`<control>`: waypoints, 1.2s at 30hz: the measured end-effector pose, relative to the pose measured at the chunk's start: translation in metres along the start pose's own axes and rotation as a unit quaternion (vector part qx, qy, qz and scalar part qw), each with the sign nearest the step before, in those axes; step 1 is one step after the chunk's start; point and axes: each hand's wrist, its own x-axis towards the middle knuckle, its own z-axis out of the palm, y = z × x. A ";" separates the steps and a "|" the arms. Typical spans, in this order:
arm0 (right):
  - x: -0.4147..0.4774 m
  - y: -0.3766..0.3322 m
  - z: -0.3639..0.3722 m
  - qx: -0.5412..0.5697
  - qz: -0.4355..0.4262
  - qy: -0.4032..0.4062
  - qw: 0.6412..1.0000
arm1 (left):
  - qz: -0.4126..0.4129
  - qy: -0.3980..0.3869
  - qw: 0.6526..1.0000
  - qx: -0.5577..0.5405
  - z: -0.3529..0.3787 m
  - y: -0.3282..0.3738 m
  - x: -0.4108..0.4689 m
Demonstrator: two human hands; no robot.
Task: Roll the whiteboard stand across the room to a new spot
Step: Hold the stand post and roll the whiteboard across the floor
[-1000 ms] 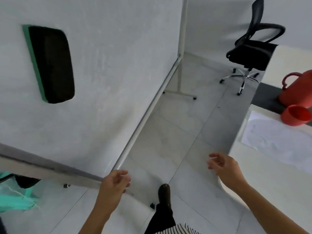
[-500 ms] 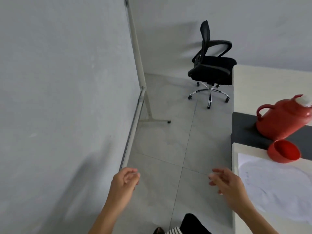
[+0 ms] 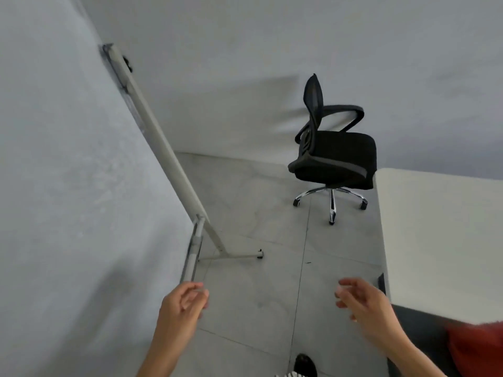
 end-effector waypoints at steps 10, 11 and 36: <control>0.225 -0.121 0.017 -0.048 -0.033 -0.058 0.997 | -0.018 0.063 0.996 -0.064 0.036 0.065 0.187; 0.247 -0.132 0.021 -0.049 -0.033 -0.063 0.996 | -0.023 0.067 0.995 -0.069 0.039 0.067 0.209; 0.706 -0.476 0.242 -0.246 -0.258 -0.527 0.772 | -0.174 0.548 0.811 -0.111 0.068 0.246 0.473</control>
